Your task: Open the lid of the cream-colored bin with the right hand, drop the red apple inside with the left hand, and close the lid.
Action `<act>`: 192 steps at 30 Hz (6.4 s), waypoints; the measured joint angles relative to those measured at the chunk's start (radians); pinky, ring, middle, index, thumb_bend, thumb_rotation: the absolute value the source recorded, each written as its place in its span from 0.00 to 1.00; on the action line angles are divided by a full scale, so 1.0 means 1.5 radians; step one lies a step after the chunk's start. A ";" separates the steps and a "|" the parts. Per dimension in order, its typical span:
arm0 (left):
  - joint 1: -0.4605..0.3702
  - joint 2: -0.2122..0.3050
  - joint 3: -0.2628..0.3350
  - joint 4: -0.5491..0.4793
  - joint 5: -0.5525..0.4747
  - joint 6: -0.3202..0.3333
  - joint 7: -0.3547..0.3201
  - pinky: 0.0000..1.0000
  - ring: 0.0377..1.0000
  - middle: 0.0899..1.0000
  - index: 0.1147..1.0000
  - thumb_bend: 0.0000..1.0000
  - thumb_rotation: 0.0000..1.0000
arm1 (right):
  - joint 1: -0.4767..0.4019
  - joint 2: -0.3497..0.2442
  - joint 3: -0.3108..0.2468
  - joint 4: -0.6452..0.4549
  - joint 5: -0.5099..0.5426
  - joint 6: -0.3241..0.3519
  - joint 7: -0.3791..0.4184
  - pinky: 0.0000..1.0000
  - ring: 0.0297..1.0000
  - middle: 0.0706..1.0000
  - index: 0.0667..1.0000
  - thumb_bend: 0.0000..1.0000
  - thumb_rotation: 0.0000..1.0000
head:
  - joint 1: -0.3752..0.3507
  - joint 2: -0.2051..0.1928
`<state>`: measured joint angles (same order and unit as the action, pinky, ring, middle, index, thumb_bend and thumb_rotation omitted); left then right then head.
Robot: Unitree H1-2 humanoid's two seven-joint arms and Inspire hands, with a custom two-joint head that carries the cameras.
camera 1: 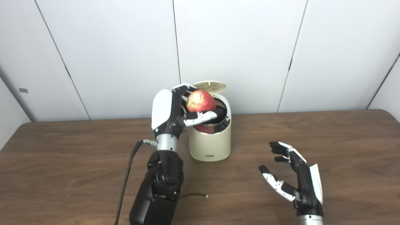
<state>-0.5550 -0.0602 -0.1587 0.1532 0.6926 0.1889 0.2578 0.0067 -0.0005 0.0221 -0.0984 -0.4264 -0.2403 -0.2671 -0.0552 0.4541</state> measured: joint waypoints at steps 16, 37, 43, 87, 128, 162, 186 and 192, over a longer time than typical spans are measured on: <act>-0.017 0.004 -0.012 0.057 -0.001 0.012 0.021 0.15 0.19 0.37 0.46 0.52 0.00 | 0.001 0.017 0.005 0.000 -0.009 0.000 -0.003 0.61 0.69 0.71 0.68 0.26 0.18 | -0.006 -0.001; -0.030 0.038 -0.041 0.037 -0.030 0.047 -0.067 0.06 0.07 0.08 0.70 1.00 0.34 | 0.001 0.017 0.008 0.000 -0.011 0.000 -0.005 0.59 0.69 0.70 0.68 0.26 0.17 | -0.006 -0.001; -0.030 0.039 -0.044 0.033 -0.041 0.052 -0.079 0.07 0.08 0.12 0.73 1.00 0.34 | 0.002 0.017 0.009 0.000 -0.011 0.000 -0.005 0.58 0.68 0.70 0.68 0.26 0.17 | -0.006 -0.002; -0.027 0.047 -0.079 0.068 0.019 0.032 0.029 0.03 0.03 0.04 0.50 1.00 0.24 | 0.008 0.021 0.015 -0.005 -0.012 0.002 -0.001 0.58 0.68 0.70 0.67 0.26 0.20 | -0.010 0.001; -0.018 0.053 -0.082 0.029 0.040 0.076 -0.028 0.04 0.05 0.05 0.57 1.00 0.43 | 0.011 0.022 0.020 -0.008 -0.012 0.021 0.012 0.56 0.68 0.71 0.67 0.26 0.19 | -0.008 0.002; -0.014 0.055 -0.079 -0.094 0.034 0.104 -0.116 0.04 0.05 0.07 0.62 1.00 0.44 | 0.010 0.024 0.026 -0.007 -0.020 0.023 0.010 0.58 0.70 0.71 0.67 0.26 0.20 | -0.006 -0.001; 0.059 0.061 -0.004 -0.333 -0.040 0.149 -0.203 0.33 0.38 0.39 0.38 1.00 0.33 | 0.001 0.025 0.026 0.001 -0.017 0.023 0.001 0.59 0.70 0.71 0.67 0.26 0.23 | -0.004 -0.005; 0.093 0.052 0.037 -0.405 -0.132 0.180 -0.247 0.33 0.37 0.39 0.39 0.97 0.30 | -0.001 0.024 0.025 0.003 -0.014 0.023 0.001 0.59 0.70 0.71 0.68 0.26 0.17 | -0.002 -0.006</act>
<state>-0.4154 0.0180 -0.1039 -0.4548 0.4940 0.4582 -0.1120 0.0050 0.0363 0.0601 -0.0943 -0.4472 -0.2053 -0.2659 -0.0583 0.4449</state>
